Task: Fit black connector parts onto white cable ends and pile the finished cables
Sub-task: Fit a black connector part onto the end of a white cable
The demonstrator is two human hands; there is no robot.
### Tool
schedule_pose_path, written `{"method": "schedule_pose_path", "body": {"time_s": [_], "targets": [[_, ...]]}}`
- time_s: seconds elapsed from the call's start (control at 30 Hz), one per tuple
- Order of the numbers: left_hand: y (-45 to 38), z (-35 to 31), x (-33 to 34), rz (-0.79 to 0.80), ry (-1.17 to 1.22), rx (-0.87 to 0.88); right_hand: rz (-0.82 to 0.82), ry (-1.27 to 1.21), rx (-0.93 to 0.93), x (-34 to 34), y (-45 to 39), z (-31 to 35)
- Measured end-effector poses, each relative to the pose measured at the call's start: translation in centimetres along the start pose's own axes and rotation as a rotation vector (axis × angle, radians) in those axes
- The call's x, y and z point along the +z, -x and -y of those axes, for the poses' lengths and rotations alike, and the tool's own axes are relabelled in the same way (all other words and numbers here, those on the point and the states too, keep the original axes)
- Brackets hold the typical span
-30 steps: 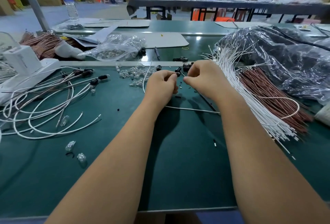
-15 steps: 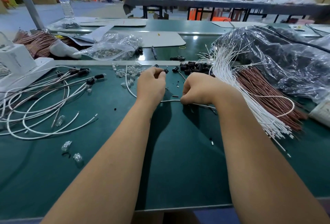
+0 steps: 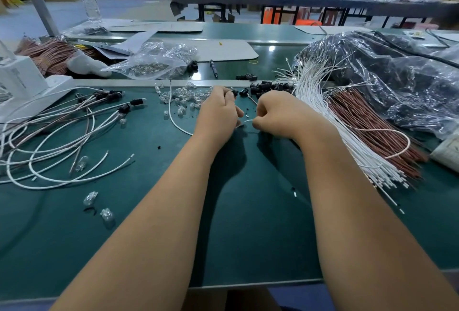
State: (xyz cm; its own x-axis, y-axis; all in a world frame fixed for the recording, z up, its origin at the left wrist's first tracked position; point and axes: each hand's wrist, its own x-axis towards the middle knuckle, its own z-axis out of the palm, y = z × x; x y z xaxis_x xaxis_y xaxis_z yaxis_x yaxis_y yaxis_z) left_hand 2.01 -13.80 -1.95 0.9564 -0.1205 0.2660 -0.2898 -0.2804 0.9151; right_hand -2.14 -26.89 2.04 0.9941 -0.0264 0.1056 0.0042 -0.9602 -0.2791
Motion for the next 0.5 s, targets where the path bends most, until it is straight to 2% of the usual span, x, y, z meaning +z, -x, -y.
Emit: {"method": "schedule_pose_path", "body": {"time_s": [0.13,0.2,0.27,0.37,0.43,0.5], "targets": [[0.2,-0.1,-0.1,0.009,-0.234,0.081,-0.137,-0.365,-0.019,0.2,0.0,0.2],[0.2,-0.1,-0.2,0.007,-0.286,0.096,-0.159,-0.639,-0.016,0.1,0.0,0.2],[0.3,-0.3,-0.3,0.001,-0.288,0.099,-0.145,-0.995,-0.024,-0.2,0.1,0.0],[0.3,-0.4,-0.4,-0.008,-0.156,0.058,-0.059,-1.493,-0.053,-0.1,0.0,-0.2],[0.3,-0.4,-0.5,-0.014,-0.104,0.052,-0.068,-1.551,-0.050,0.3,-0.2,-0.1],[0.2,-0.4,-0.5,-0.016,-0.073,0.057,-0.096,-1.449,-0.018,0.9,-0.3,0.3]]}}
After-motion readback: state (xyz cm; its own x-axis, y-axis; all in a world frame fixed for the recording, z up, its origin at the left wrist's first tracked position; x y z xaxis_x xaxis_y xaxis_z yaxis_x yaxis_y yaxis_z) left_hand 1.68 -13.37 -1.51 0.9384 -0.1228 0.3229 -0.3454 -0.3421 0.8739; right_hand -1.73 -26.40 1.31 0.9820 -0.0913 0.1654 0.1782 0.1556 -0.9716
